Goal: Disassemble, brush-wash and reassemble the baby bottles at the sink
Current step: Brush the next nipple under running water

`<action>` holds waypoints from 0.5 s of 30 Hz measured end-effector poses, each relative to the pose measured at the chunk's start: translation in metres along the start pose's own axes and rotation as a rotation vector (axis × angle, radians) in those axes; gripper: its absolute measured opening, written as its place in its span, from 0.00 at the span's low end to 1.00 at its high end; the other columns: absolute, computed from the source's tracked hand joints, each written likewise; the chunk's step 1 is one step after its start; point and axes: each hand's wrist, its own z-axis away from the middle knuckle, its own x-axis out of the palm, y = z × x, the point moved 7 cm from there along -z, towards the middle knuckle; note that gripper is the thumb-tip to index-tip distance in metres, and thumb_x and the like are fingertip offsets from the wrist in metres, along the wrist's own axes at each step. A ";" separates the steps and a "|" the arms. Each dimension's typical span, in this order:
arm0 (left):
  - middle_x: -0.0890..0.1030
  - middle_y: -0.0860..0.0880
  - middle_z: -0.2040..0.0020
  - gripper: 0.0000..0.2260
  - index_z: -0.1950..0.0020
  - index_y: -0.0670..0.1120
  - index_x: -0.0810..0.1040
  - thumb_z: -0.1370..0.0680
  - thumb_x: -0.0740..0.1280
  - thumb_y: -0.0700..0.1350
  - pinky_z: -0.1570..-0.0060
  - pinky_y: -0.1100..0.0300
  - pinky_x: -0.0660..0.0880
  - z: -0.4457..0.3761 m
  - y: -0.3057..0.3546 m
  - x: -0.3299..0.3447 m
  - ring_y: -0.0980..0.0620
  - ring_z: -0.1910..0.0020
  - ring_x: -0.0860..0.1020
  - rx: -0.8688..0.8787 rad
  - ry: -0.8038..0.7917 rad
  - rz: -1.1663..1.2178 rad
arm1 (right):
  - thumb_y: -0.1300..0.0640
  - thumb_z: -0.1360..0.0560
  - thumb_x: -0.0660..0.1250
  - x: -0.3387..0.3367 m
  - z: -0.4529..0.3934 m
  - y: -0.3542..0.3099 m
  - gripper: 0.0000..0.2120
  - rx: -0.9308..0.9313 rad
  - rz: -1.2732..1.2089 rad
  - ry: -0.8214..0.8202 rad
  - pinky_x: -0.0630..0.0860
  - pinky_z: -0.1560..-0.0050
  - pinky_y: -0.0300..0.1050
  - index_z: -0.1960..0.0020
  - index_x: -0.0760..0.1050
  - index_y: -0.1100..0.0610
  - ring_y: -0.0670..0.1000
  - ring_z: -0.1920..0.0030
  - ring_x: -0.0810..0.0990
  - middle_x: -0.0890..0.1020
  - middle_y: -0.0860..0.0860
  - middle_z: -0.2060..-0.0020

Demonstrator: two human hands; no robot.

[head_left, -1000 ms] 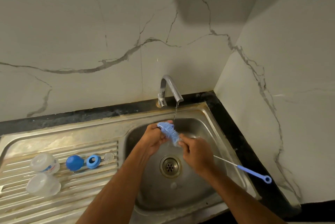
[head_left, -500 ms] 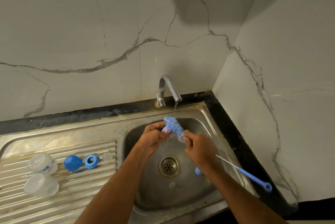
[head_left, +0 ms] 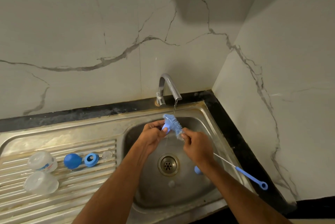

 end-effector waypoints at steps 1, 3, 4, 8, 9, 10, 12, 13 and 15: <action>0.83 0.39 0.41 0.16 0.39 0.38 0.80 0.23 0.63 0.26 0.43 0.51 0.80 0.001 -0.001 0.000 0.42 0.40 0.81 -0.009 -0.003 0.024 | 0.54 0.22 0.67 0.002 0.000 -0.002 0.11 -0.021 0.011 -0.005 0.73 0.68 0.32 0.42 0.82 0.55 0.42 0.65 0.80 0.86 0.49 0.60; 0.84 0.39 0.42 0.16 0.39 0.38 0.81 0.22 0.62 0.26 0.45 0.49 0.81 0.003 0.000 0.002 0.43 0.42 0.82 -0.022 -0.016 0.074 | 0.52 0.21 0.65 0.009 0.004 -0.008 0.12 -0.069 0.017 -0.063 0.79 0.65 0.39 0.41 0.81 0.53 0.45 0.63 0.82 0.86 0.49 0.59; 0.84 0.40 0.43 0.15 0.40 0.38 0.81 0.22 0.62 0.26 0.47 0.50 0.82 0.003 0.001 0.002 0.43 0.43 0.83 -0.023 -0.016 0.074 | 0.51 0.20 0.64 0.010 0.005 -0.006 0.12 -0.058 0.014 -0.076 0.80 0.64 0.41 0.41 0.81 0.52 0.45 0.63 0.82 0.86 0.48 0.59; 0.83 0.39 0.43 0.13 0.41 0.38 0.81 0.22 0.64 0.28 0.51 0.54 0.82 0.002 0.001 0.000 0.45 0.46 0.83 -0.016 0.008 0.032 | 0.52 0.20 0.64 0.008 0.003 0.001 0.08 -0.004 -0.009 -0.052 0.79 0.66 0.39 0.46 0.81 0.52 0.43 0.65 0.80 0.84 0.46 0.62; 0.83 0.38 0.43 0.12 0.41 0.37 0.81 0.21 0.64 0.29 0.51 0.53 0.82 0.002 0.002 0.000 0.45 0.46 0.84 -0.007 0.003 0.035 | 0.52 0.20 0.65 0.011 0.005 -0.004 0.09 -0.042 -0.003 -0.069 0.80 0.65 0.42 0.44 0.81 0.53 0.44 0.64 0.81 0.85 0.47 0.61; 0.83 0.38 0.43 0.12 0.41 0.37 0.81 0.21 0.64 0.29 0.49 0.52 0.82 0.001 0.003 -0.001 0.44 0.45 0.84 -0.002 0.001 0.041 | 0.52 0.20 0.64 0.014 0.006 -0.007 0.10 -0.056 0.003 -0.085 0.81 0.64 0.44 0.42 0.80 0.53 0.45 0.63 0.82 0.85 0.48 0.59; 0.84 0.38 0.43 0.11 0.42 0.36 0.81 0.21 0.64 0.29 0.45 0.50 0.81 0.000 0.004 0.000 0.43 0.44 0.84 -0.006 -0.004 0.063 | 0.51 0.21 0.64 0.012 0.004 0.000 0.12 0.013 -0.010 -0.055 0.82 0.62 0.44 0.40 0.80 0.51 0.45 0.61 0.83 0.86 0.47 0.58; 0.84 0.38 0.43 0.10 0.42 0.36 0.81 0.21 0.64 0.29 0.43 0.50 0.80 -0.001 0.004 0.000 0.43 0.44 0.84 -0.009 -0.013 0.079 | 0.51 0.21 0.64 0.011 0.002 0.004 0.11 0.044 -0.024 -0.034 0.81 0.62 0.43 0.40 0.80 0.50 0.44 0.61 0.82 0.85 0.46 0.58; 0.84 0.38 0.42 0.10 0.40 0.34 0.80 0.20 0.65 0.33 0.41 0.50 0.79 0.000 0.002 0.002 0.43 0.42 0.83 -0.019 -0.045 0.116 | 0.52 0.20 0.65 0.011 0.002 0.000 0.12 0.013 -0.033 -0.031 0.81 0.63 0.42 0.40 0.80 0.52 0.44 0.62 0.82 0.85 0.46 0.59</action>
